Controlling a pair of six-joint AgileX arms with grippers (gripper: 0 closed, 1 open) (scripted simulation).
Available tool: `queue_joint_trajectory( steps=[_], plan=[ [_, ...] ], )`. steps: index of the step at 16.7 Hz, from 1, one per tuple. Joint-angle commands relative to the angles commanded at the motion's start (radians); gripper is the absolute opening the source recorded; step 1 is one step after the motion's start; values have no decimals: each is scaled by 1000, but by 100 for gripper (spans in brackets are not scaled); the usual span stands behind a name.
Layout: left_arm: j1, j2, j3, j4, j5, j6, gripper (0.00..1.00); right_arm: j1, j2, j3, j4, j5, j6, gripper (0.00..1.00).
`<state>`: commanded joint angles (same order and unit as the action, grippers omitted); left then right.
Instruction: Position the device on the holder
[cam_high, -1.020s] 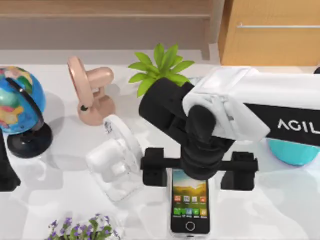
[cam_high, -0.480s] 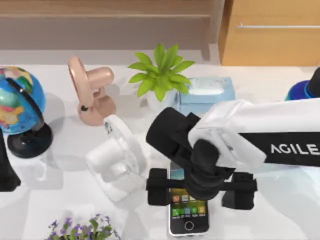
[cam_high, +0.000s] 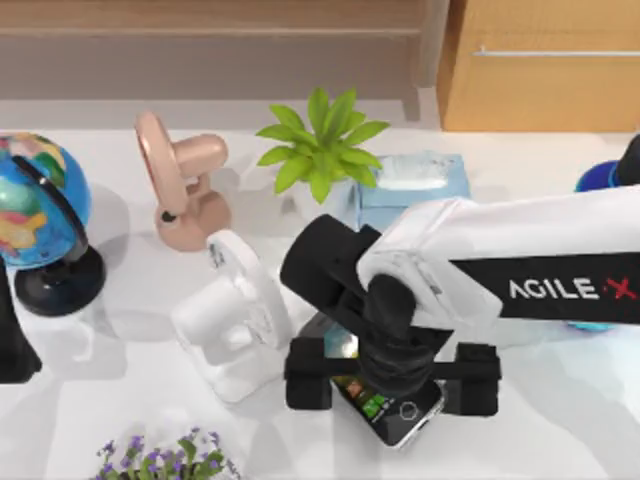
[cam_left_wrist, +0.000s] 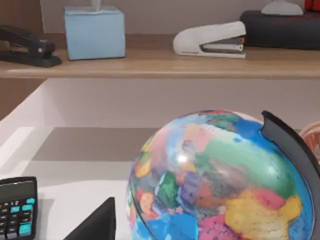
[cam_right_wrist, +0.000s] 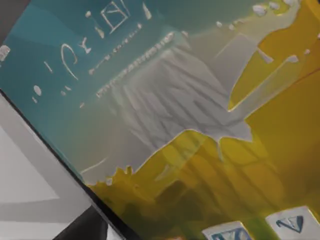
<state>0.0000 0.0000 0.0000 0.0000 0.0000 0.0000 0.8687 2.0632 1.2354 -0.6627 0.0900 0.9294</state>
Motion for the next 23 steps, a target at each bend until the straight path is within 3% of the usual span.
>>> queue_joint_trajectory(
  steps=[1,14,22,23],
  plan=[
    [0,0,0,0,0,0,100,0,0,0,0,0,0,100],
    [0,0,0,0,0,0,100,0,0,0,0,0,0,2],
    [0,0,0,0,0,0,100,0,0,0,0,0,0,0],
    [0,0,0,0,0,0,100,18,-66,-6,-83,-10,12,0]
  ],
)
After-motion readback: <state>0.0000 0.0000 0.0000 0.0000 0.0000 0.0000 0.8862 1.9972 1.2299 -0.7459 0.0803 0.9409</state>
